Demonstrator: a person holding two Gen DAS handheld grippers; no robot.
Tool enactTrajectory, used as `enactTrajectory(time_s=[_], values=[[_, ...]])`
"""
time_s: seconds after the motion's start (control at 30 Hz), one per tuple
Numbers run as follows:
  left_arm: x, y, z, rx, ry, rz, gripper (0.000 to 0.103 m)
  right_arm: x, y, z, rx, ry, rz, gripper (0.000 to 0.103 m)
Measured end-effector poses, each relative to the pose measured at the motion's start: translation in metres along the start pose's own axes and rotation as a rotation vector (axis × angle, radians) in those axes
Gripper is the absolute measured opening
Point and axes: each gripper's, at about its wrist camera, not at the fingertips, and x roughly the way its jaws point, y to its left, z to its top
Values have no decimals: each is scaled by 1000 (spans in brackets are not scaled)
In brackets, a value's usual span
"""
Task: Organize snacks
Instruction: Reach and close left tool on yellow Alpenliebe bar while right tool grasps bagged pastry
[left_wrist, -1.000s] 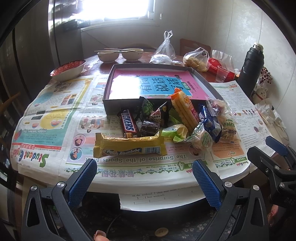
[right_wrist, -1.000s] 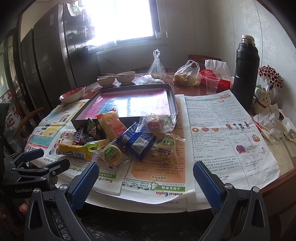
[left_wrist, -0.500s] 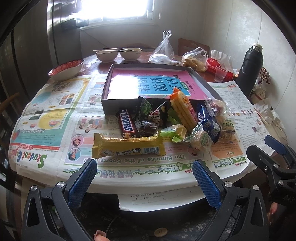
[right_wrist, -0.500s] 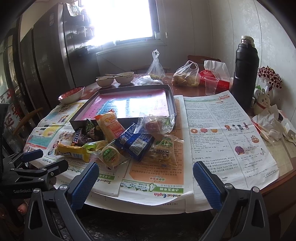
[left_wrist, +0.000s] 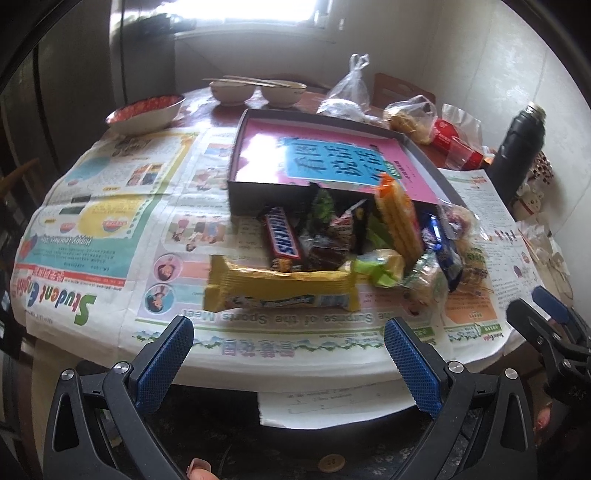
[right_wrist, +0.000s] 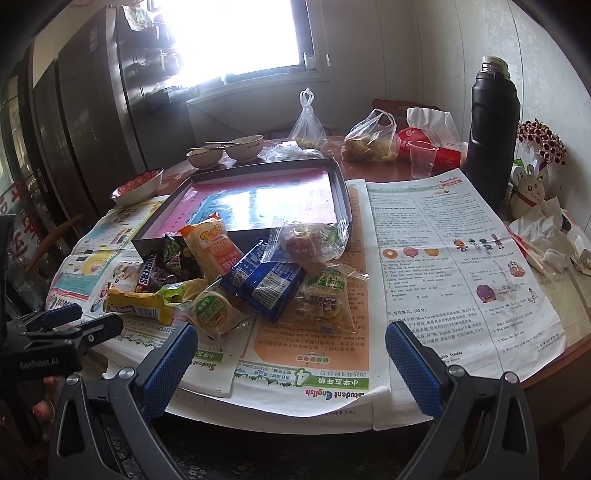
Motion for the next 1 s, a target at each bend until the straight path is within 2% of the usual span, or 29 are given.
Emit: enactTrajectory(time_s=[0.2,0.57,0.63,0.8,0.87,0.93,1.0], values=[[7,13,3,-40,19,1,103,3,-3,0,11,5,6,103],[24,-1,5,-37,89,-114,102,11,-17,2,49,16,-7,103],[30,0,7,-60,115,-138,97,12,-20,2,53,16,-11,103],[42,12,15,-140,135,-154,95,19,-26,5,65,21,-20,103],[44,16,18,-165,130,-157,89,23,-27,5,67,26,-18,103],[47,18,22,-184,126,-154,77,29,-30,6,73,35,-15,103],[50,19,25,-195,125,-157,73,36,-32,7,82,48,-15,103]])
